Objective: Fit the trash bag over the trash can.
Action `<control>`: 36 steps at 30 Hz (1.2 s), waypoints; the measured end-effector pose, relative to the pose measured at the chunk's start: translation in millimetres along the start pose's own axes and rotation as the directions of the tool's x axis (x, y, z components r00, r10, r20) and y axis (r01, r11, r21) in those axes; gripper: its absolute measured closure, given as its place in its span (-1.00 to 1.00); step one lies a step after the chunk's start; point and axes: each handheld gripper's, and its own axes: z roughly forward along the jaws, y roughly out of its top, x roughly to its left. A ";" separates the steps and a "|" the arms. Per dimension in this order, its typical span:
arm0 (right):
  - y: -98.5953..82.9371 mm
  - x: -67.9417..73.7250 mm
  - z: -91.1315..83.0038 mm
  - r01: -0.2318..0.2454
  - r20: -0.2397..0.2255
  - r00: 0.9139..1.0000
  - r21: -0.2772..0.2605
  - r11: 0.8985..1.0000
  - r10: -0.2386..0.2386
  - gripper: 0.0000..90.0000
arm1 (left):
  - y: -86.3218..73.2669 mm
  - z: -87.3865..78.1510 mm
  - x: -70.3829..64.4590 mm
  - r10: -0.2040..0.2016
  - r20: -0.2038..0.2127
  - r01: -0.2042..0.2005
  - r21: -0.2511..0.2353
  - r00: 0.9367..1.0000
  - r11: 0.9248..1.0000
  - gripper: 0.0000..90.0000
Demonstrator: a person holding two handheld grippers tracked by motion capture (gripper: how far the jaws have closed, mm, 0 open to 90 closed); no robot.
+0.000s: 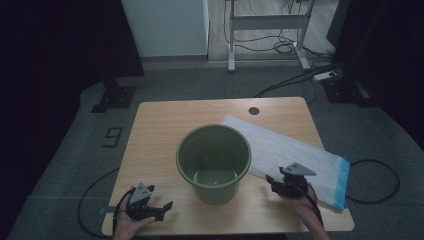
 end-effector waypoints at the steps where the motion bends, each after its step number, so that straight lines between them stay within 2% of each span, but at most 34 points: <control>1: 3.6 2.8 6.1 0.002 -0.009 1.000 0.001 1.000 -0.002 -0.28 | 0.0 0.0 0.0 0.000 0.000 0.000 0.000 1.000 1.000 -0.91; 2: 9.0 7.0 16.3 0.005 -0.022 1.000 0.006 1.000 -0.005 -0.30 | 0.2 -0.3 0.7 -0.007 0.001 0.007 -0.004 1.000 1.000 -0.91; 3: 9.0 7.0 16.3 0.005 -0.022 1.000 0.006 1.000 -0.005 -0.30 | 0.2 -0.3 0.7 -0.007 0.001 0.007 -0.004 1.000 1.000 -0.91; 4: 15.6 13.0 31.8 0.007 -0.031 1.000 0.019 1.000 -0.006 -0.33 | 0.3 -0.8 1.8 -0.013 0.008 0.013 -0.012 1.000 1.000 -0.91; 9: 21.5 22.2 60.3 0.023 -0.062 0.998 0.053 0.998 -0.020 -0.35 | 0.0 -2.6 4.2 -0.019 0.006 0.019 -0.019 1.000 1.000 -0.91; 14: 21.8 26.7 74.0 0.025 -0.060 0.998 0.079 0.997 -0.020 -0.41 | -0.8 -1.9 7.8 -0.037 -0.001 0.037 -0.014 0.999 0.999 -0.89; 19: 23.7 29.6 79.3 0.038 -0.055 0.998 0.083 0.996 -0.034 -0.37 | -0.8 -0.5 6.9 -0.031 -0.008 0.031 -0.001 0.999 1.000 -0.88; 20: 24.3 30.3 81.1 0.050 -0.038 0.998 0.097 0.994 -0.046 -0.23 | -0.9 -0.4 7.3 -0.034 -0.013 0.034 -0.001 0.999 0.999 -0.87; 21: 24.5 30.4 82.1 0.050 -0.026 0.999 0.109 0.993 -0.047 -0.20 | -1.0 -0.5 7.4 -0.034 -0.014 0.034 -0.001 0.999 0.999 -0.87; 24: 24.6 28.6 81.3 0.051 -0.023 0.999 0.099 0.994 -0.049 0.12 | -1.5 -1.5 7.8 -0.038 -0.017 0.038 -0.006 0.999 0.999 -0.87; 25: 24.6 28.6 81.3 0.051 -0.023 0.999 0.099 0.994 -0.049 0.12 | -1.5 -1.5 7.8 -0.038 -0.017 0.038 -0.006 0.999 0.999 -0.87; 26: 25.1 26.5 79.6 0.046 -0.016 0.999 0.105 0.993 -0.045 0.35 | -1.6 -2.4 8.3 -0.037 -0.019 0.037 -0.007 0.999 0.999 -0.87; 31: 26.5 17.4 76.0 0.011 0.027 1.000 0.128 0.992 -0.014 0.89 | -2.3 -3.9 9.2 -0.042 -0.020 0.042 -0.011 0.999 0.999 -0.86; 33: 25.3 12.1 74.0 -0.006 0.054 0.999 0.126 0.992 -0.001 0.96 | -2.4 -4.6 10.1 -0.041 -0.022 0.040 -0.012 0.999 0.999 -0.86; 34: 23.6 8.4 72.0 -0.027 0.053 0.998 0.102 0.994 0.021 0.97 | -2.6 -4.7 10.4 -0.042 -0.023 0.042 -0.013 0.999 0.999 -0.86; 35: 23.6 8.4 72.0 -0.027 0.053 0.998 0.102 0.994 0.021 0.97 | -2.6 -4.7 10.4 -0.042 -0.023 0.042 -0.013 0.999 0.999 -0.86; 36: 22.7 1.9 65.4 -0.074 0.044 0.996 0.054 0.996 0.072 0.97 | -3.0 -4.9 11.4 -0.046 -0.026 0.046 -0.014 0.999 0.999 -0.86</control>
